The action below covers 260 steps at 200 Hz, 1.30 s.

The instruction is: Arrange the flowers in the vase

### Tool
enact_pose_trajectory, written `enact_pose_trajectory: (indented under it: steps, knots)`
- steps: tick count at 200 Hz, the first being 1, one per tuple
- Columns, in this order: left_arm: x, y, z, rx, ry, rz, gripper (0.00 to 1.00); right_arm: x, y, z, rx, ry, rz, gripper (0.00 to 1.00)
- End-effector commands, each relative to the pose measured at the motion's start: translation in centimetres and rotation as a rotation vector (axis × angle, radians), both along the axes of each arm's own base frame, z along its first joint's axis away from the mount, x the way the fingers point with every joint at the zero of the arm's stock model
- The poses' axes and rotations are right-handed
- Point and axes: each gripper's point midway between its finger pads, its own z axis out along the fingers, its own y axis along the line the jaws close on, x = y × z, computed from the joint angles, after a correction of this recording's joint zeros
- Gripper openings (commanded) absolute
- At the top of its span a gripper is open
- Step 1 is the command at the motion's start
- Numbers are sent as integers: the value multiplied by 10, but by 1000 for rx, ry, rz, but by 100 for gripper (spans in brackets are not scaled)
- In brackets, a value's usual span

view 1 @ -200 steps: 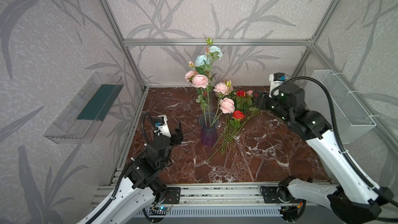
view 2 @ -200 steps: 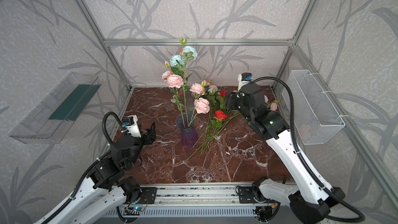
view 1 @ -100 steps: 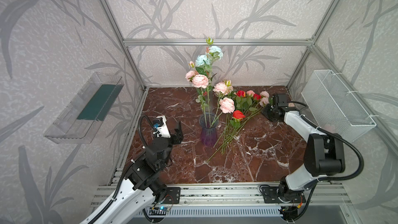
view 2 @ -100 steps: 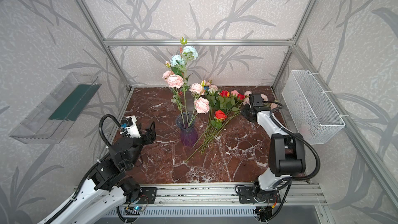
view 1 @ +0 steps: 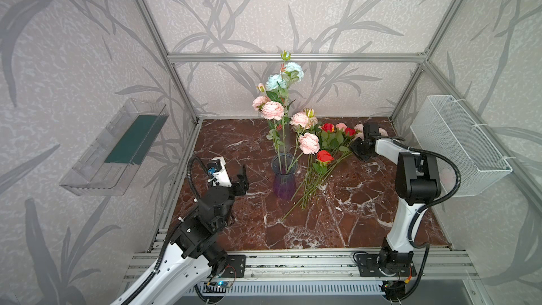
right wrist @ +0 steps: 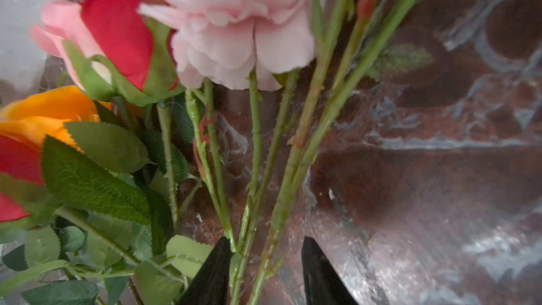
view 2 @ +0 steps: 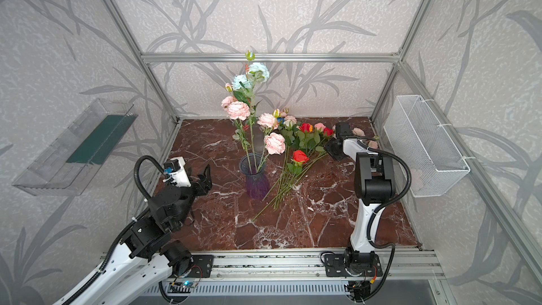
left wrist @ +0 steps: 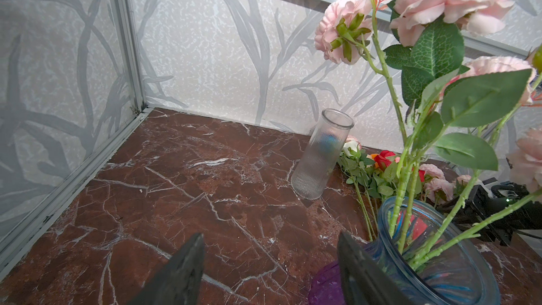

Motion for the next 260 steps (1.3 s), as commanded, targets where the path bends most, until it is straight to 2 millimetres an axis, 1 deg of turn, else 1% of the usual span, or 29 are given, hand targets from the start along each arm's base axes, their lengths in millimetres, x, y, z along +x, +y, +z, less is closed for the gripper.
enact_pose_trajectory:
  steps: [1, 13, 25, 41, 60, 75, 90, 109, 128, 131, 132, 134, 160, 168, 181, 194, 201, 214, 232, 243, 252, 260]
  knots:
    - [1, 2, 3, -12, -13, 12, 72, 4, -4, 1, 10, 7, -12, 34]
    - [2, 2, 2, -15, -11, 13, 72, 4, -5, -3, 19, 27, -6, 26]
    - [4, 2, 2, -13, -9, 12, 72, 4, -6, -2, 13, 17, -6, 18]
    - [6, 2, 1, -9, -1, 16, 72, 3, -10, 7, -6, -11, -5, 7]
    - [8, 2, 1, -18, 3, 13, 72, 3, -11, 20, -23, -39, 4, 0]
    - [9, 1, 1, -27, 2, 9, 72, 4, -9, 31, -17, -64, 17, 0]
    - [9, 1, 0, -29, 5, 8, 72, 3, -4, 48, -6, -109, 33, 0]
    - [9, 2, 0, -35, 5, 11, 72, -2, 2, 81, -23, -177, 62, 0]
    - [9, 1, 1, -40, 2, 5, 72, -16, 10, 114, -20, -240, 86, 0]
    - [9, 2, 1, -42, 1, 6, 72, -18, 12, 115, -19, -240, 92, 0]
    - [9, 2, 1, -42, 2, 5, 72, -19, 12, 121, -19, -253, 93, 0]
    - [9, 1, 1, -43, 1, 4, 72, -22, 13, 126, -20, -263, 95, 0]
    - [7, 2, 4, -49, -5, 0, 72, -48, 30, 169, -43, -348, 164, 0]
    - [7, 2, 5, -49, -9, -1, 72, -55, 37, 185, -44, -391, 193, 0]
    - [6, 2, 7, -52, -17, -3, 72, -67, 54, 214, -54, -480, 249, 0]
    - [5, 3, 9, -51, -25, -3, 72, -80, 78, 251, -71, -582, 315, 0]
    - [4, 4, 10, -50, -29, -2, 72, -88, 90, 272, -118, -648, 363, 0]
    - [3, 6, 14, -51, -43, 3, 72, -105, 113, 319, -185, -788, 424, 0]
    - [0, 10, 18, -54, -57, 10, 72, -130, 133, 382, -277, -940, 481, 0]
    - [-2, 12, 18, -55, -63, 19, 72, -145, 144, 416, -297, -1024, 510, 0]
    - [-4, 15, 18, -60, -66, 27, 72, -158, 155, 442, -304, -1099, 536, 0]
    - [-5, 16, 18, -66, -70, 29, 72, -169, 165, 459, -304, -1151, 559, 0]
